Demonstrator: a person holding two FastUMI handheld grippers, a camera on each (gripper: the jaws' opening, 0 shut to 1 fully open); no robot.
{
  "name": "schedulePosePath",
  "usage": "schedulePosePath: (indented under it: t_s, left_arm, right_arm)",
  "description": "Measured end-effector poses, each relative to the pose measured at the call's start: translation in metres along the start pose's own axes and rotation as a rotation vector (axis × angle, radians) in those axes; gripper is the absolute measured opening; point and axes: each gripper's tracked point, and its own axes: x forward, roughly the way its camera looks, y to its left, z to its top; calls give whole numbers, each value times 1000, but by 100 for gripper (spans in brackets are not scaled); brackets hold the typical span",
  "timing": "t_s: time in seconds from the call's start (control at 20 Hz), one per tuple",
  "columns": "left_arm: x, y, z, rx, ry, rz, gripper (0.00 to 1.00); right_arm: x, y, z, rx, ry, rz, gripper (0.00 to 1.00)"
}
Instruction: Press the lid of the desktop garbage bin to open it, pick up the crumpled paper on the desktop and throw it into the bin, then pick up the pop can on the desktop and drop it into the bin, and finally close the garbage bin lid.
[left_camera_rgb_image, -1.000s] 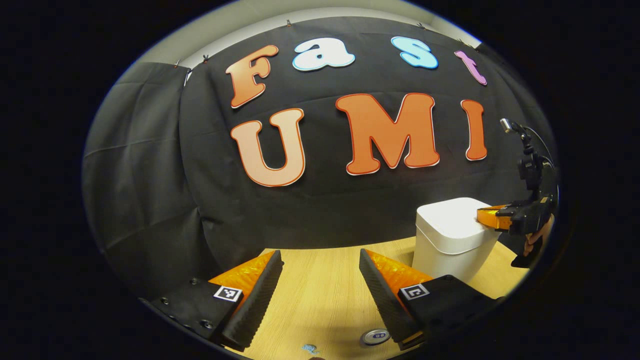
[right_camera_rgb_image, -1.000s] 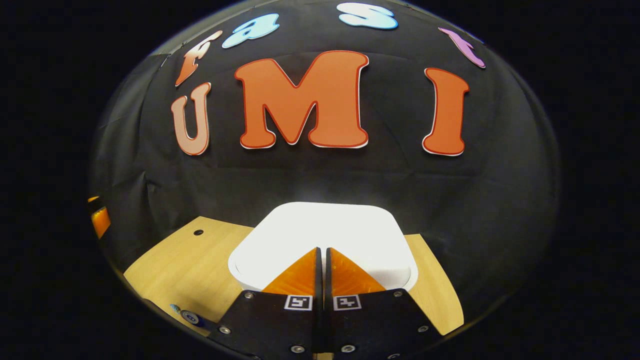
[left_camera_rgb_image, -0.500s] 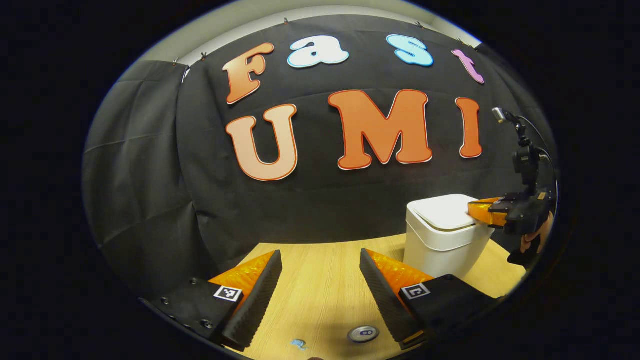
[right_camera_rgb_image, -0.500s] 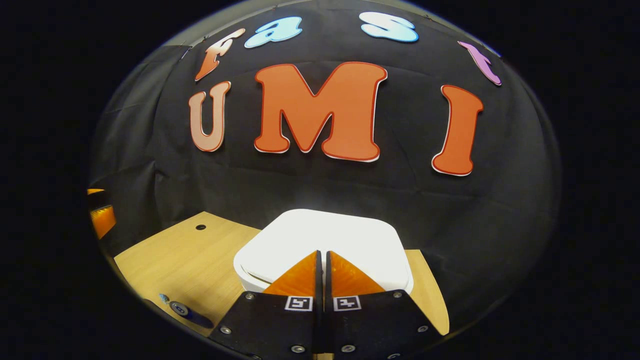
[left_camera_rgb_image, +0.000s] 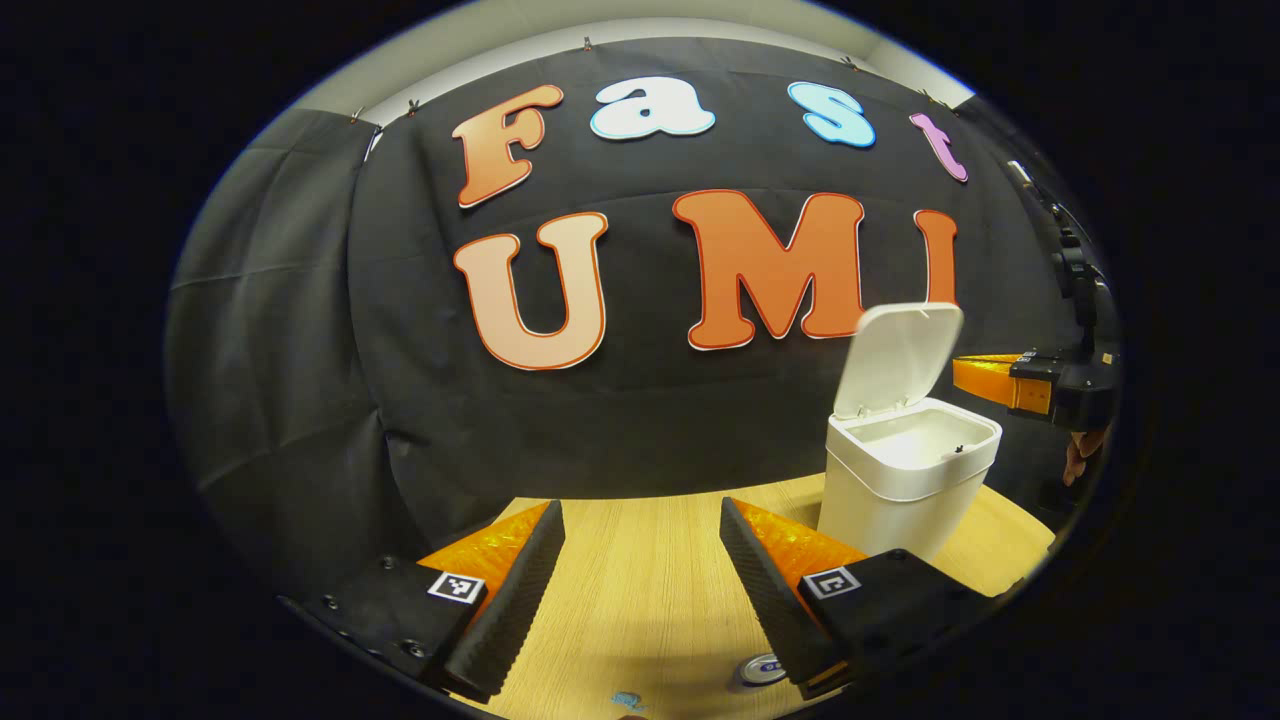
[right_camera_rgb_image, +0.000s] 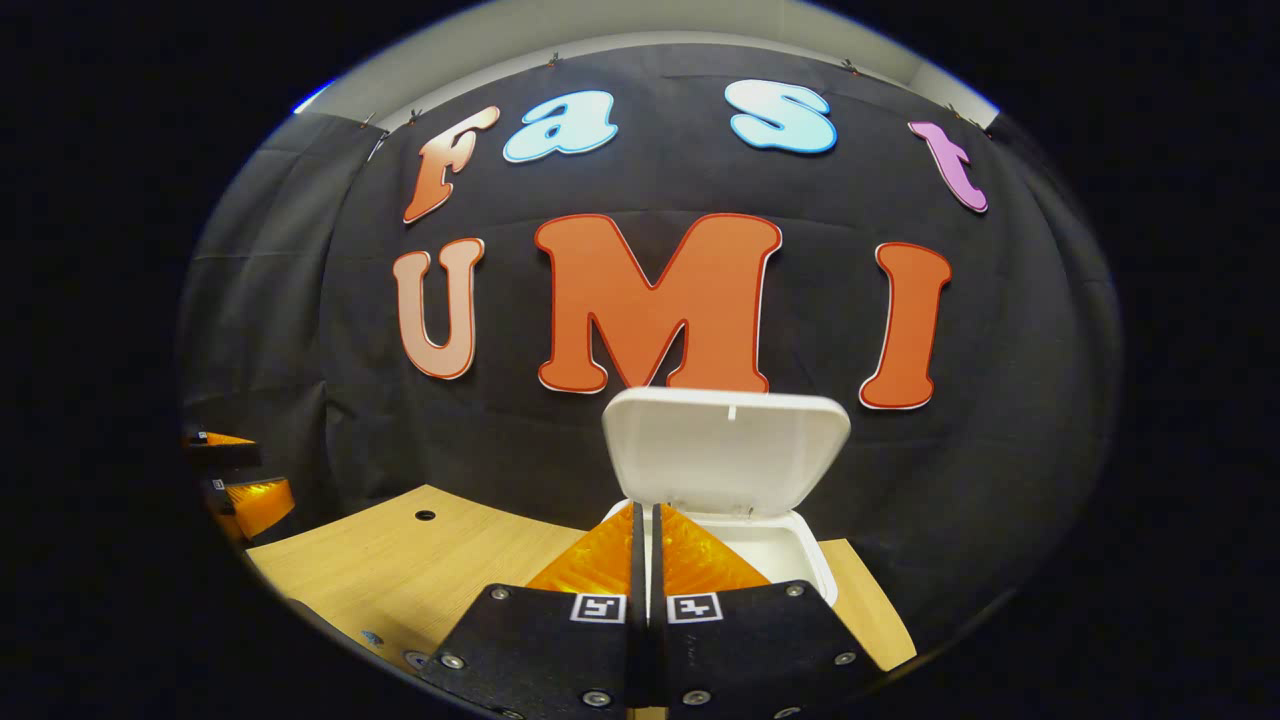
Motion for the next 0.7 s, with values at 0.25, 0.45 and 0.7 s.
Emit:
schedulePosePath:
  t_s: [0.25,0.45,0.7]
  left_arm:
    - [6,15,-27,-49,61,-41,100]
    - [15,22,-56,-52,135,-73,100]
    - [21,27,-111,-62,285,-121,97]
  right_arm:
    - [-13,29,-14,7,40,6,1]
    - [-23,52,-39,-14,117,17,4]
    - [-31,82,-67,-12,184,43,31]
